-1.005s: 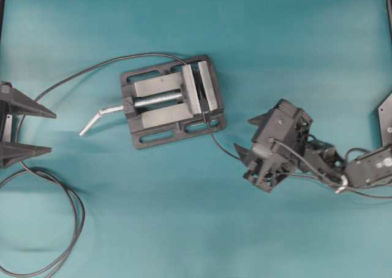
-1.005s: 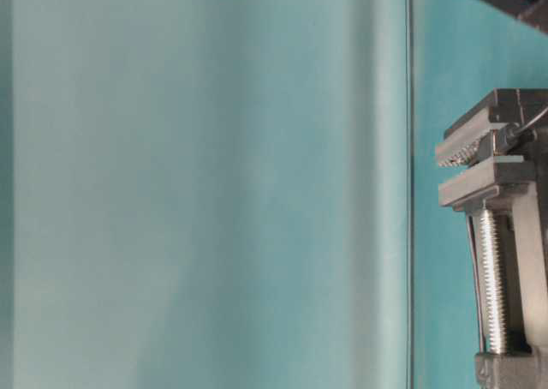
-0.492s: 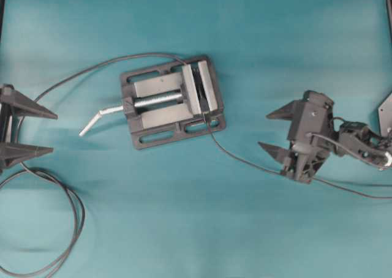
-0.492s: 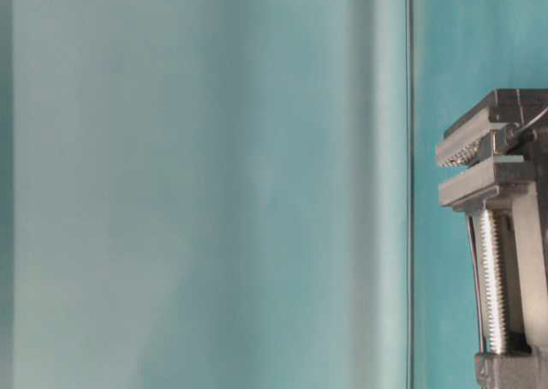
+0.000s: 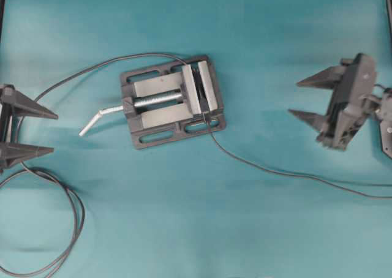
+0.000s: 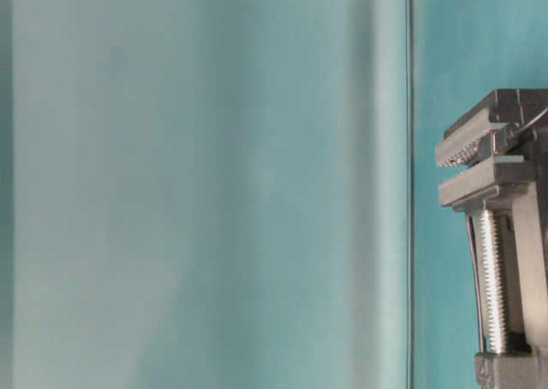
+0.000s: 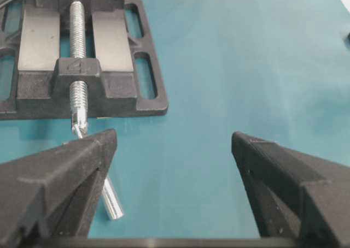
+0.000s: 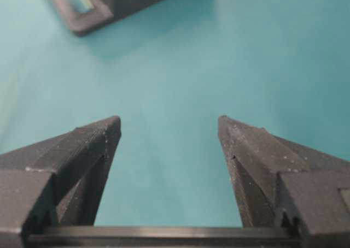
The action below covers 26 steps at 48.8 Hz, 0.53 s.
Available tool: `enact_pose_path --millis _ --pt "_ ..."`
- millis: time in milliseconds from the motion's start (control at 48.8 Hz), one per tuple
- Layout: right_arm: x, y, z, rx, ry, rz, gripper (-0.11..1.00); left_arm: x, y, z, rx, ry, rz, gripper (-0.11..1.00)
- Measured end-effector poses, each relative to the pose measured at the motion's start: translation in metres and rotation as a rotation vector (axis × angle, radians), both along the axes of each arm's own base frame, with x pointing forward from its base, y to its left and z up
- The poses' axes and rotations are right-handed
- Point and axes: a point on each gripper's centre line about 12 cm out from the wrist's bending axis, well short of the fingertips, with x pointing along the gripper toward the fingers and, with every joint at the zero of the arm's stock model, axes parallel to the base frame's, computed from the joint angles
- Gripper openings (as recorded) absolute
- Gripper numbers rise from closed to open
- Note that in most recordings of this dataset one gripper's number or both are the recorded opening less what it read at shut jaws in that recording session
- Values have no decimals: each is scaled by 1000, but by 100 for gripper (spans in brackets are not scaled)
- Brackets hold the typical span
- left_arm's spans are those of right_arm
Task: Insert the USB cable into the fixed female connector.
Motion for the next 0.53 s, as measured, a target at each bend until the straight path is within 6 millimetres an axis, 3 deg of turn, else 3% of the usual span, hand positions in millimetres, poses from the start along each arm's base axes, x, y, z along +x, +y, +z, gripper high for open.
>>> enact_pose_path --millis 267,533 --pt "-33 -11 10 37 -117 3 76 0 0 0 -2 -1 1 99" --pt "-48 -4 19 93 -218 79 76 0 0 0 -1 0 1 99"
